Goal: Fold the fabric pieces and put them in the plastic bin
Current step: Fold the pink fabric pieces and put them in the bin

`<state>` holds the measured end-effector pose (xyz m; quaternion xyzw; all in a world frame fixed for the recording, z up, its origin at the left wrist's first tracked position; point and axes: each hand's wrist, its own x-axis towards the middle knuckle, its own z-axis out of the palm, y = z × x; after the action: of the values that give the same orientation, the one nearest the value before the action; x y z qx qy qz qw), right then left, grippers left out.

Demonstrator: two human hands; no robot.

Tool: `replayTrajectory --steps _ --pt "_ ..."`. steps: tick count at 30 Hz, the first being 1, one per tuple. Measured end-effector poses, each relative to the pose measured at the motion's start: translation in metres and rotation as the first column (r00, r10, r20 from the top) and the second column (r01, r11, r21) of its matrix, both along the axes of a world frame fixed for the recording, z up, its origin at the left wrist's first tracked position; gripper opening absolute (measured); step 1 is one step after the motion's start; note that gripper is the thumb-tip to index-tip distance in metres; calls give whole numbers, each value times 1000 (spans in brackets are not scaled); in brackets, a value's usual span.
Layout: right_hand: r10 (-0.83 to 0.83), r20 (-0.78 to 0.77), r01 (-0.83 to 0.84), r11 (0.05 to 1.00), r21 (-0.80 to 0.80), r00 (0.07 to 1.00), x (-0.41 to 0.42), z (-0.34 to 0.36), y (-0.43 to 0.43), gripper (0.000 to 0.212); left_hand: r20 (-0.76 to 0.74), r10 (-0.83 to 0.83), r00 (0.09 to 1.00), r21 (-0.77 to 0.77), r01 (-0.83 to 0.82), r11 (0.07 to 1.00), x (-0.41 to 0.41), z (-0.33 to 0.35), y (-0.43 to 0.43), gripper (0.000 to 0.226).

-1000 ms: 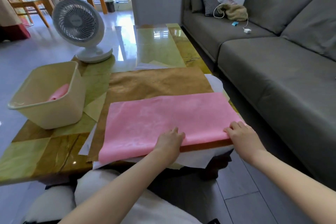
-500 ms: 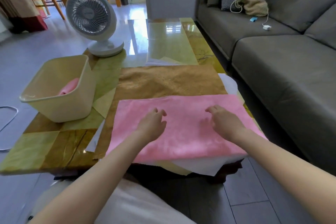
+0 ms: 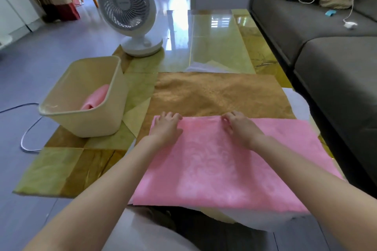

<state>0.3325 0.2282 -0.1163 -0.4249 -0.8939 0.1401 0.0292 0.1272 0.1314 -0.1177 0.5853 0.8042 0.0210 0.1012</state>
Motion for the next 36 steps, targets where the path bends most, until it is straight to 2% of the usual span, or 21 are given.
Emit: replayTrajectory --steps 5,9,15,24,36 --pt "-20 64 18 999 40 998 -11 2 7 36 -31 36 999 66 -34 997 -15 3 1 29" --pt "-38 80 30 994 109 996 -15 3 10 31 -51 30 998 63 -27 998 -26 5 0 29" --pt "-84 71 75 990 121 994 -21 2 12 27 -43 88 995 74 -85 994 -46 3 1 26" --pt "-155 52 146 978 150 987 -33 3 12 27 8 101 995 175 -101 979 -49 -5 10 22" --pt "-196 60 182 964 192 979 -40 -2 6 26 -101 106 989 170 -88 981 -50 -15 20 25"
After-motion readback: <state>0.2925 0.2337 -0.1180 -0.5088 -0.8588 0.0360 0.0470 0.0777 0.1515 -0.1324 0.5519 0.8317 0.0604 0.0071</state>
